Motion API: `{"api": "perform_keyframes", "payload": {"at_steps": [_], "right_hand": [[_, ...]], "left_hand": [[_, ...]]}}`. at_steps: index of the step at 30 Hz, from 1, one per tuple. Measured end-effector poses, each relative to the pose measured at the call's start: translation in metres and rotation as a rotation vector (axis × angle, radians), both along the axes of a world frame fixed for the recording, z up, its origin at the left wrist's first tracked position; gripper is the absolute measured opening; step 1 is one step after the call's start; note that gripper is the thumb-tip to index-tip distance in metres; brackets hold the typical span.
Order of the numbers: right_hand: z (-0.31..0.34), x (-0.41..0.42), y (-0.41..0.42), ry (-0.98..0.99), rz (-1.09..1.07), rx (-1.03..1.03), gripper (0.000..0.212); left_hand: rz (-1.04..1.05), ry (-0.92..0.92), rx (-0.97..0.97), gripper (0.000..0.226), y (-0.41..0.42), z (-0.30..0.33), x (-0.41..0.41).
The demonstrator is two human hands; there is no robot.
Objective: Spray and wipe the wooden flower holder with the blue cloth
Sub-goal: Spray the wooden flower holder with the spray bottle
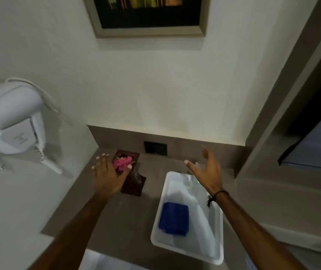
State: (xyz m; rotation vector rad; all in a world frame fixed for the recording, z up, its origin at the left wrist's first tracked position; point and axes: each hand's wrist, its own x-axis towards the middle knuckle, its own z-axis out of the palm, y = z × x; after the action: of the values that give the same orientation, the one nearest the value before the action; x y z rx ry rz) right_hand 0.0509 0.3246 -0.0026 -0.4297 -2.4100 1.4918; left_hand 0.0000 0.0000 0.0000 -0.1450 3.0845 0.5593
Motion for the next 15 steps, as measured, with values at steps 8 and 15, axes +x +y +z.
{"api": "perform_keyframes", "payload": {"at_steps": [8,15], "right_hand": [[-0.062,0.007,0.003,-0.117,-0.119,-0.318,0.068],[-0.076,-0.022,-0.011,-0.072,-0.058,-0.313,0.017]], "left_hand": [[0.044,-0.021,0.05,0.109,0.003,-0.021,0.003],[0.055,-0.069,0.068,0.109,0.004,-0.023,0.003]]}}
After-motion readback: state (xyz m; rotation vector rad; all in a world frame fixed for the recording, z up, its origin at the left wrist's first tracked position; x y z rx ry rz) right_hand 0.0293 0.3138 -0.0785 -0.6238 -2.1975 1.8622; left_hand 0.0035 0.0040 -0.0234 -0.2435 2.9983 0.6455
